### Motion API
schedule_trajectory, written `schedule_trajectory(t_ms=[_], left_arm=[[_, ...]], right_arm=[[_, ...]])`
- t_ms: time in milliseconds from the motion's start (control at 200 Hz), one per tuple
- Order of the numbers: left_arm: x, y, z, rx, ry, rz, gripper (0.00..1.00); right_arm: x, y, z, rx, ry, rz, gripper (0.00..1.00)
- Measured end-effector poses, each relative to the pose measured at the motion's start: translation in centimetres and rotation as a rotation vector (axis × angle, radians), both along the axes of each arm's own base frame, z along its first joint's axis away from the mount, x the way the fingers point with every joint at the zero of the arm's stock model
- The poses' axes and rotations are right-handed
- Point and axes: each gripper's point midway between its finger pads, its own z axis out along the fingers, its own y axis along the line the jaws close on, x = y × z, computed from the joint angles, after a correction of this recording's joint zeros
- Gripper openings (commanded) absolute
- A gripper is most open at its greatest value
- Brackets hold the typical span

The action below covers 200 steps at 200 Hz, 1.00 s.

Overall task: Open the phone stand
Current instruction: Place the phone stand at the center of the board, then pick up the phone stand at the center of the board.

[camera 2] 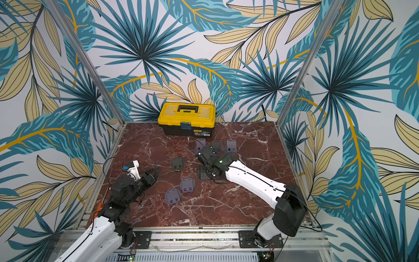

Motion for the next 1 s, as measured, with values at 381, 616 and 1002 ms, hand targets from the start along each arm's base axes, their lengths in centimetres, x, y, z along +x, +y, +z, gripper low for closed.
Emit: schedule_trajectory(t_ms=[381, 616, 1002], left_arm=[[-1.7, 2.2, -3.2, -0.036, 0.063, 0.076, 0.44], [-2.3, 2.4, -4.0, -0.058, 0.079, 0.082, 0.44], [-2.6, 2.4, -4.7, -0.071, 0.097, 0.082, 0.44]], right_arm=[[-0.7, 5.4, -2.2, -0.004, 0.078, 0.068, 0.79], [-1.0, 7.3, -5.3, -0.032, 0.155, 0.093, 0.79], [-0.6, 10.5, -8.5, -0.049, 0.228, 0.125, 0.79]])
